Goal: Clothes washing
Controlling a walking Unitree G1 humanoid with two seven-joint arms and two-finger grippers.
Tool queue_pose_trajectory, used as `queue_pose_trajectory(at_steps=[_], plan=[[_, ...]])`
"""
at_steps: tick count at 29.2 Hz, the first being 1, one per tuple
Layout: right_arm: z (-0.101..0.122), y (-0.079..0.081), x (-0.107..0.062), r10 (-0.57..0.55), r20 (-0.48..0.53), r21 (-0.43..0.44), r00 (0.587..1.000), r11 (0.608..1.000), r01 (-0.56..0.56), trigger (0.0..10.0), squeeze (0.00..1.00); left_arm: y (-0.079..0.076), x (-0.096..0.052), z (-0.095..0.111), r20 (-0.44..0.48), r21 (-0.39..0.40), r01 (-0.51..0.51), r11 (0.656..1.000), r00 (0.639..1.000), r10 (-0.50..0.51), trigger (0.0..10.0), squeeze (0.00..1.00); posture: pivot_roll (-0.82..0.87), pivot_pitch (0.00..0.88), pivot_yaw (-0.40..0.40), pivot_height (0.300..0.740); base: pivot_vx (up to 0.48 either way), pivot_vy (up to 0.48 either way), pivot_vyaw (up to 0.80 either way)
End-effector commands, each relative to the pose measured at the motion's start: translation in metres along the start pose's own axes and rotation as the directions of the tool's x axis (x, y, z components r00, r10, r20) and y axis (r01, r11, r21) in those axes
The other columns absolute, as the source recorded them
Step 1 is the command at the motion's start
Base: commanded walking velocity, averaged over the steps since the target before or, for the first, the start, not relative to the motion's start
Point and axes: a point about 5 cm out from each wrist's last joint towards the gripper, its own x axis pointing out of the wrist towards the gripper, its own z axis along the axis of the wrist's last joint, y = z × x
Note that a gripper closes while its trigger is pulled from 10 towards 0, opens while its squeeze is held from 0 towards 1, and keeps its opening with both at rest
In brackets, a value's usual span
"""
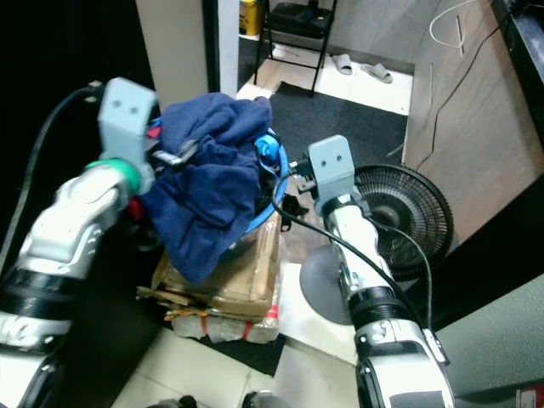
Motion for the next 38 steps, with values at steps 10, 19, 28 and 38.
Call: queue_pose_trajectory(at_steps=[10, 19, 28, 38], plan=[[-0.008, -0.004, -0.006, -0.008, -0.026, -0.007, 1.0, 1.0, 0.007, 10.0, 0.0, -0.037, 0.004, 0.006, 0.017, -0.041, 0.227, 0.973, 0.974, -0.227, 10.0, 0.0, -0.01, 0.087, 0.033, 0.74, 0.0, 0.0, 0.0], [-0.009, -0.006, -0.007, -0.019, -0.028, -0.012, 0.999, 1.0, 0.019, 10.0, 0.0, -0.078, 0.013, 0.025, 0.054, -0.029, 0.329, 0.944, 0.943, -0.327, 10.0, 0.0, -0.01, 0.077, 0.044, 0.74, 0.0, 0.0, 0.0], [-0.011, -0.001, -0.007, -0.011, -0.034, -0.005, 0.999, 1.0, 0.011, 10.0, 0.0, -0.086, 0.014, 0.013, -0.029, -0.041, 0.31, 0.95, 0.95, -0.311, 10.0, 0.0, 0.0, 0.084, 0.04, 0.74, 0.0, 0.0, 0.0], [-0.012, -0.005, -0.009, -0.001, -0.042, -0.014, 0.999, 1.0, 0.0, 10.0, 0.0, -0.055, 0.013, 0.004, -0.089, -0.119, 0.189, 0.975, 0.976, -0.2, 10.0, 0.0, -0.01, 0.129, 0.028, 0.74, 0.0, 0.0, 0.0]])
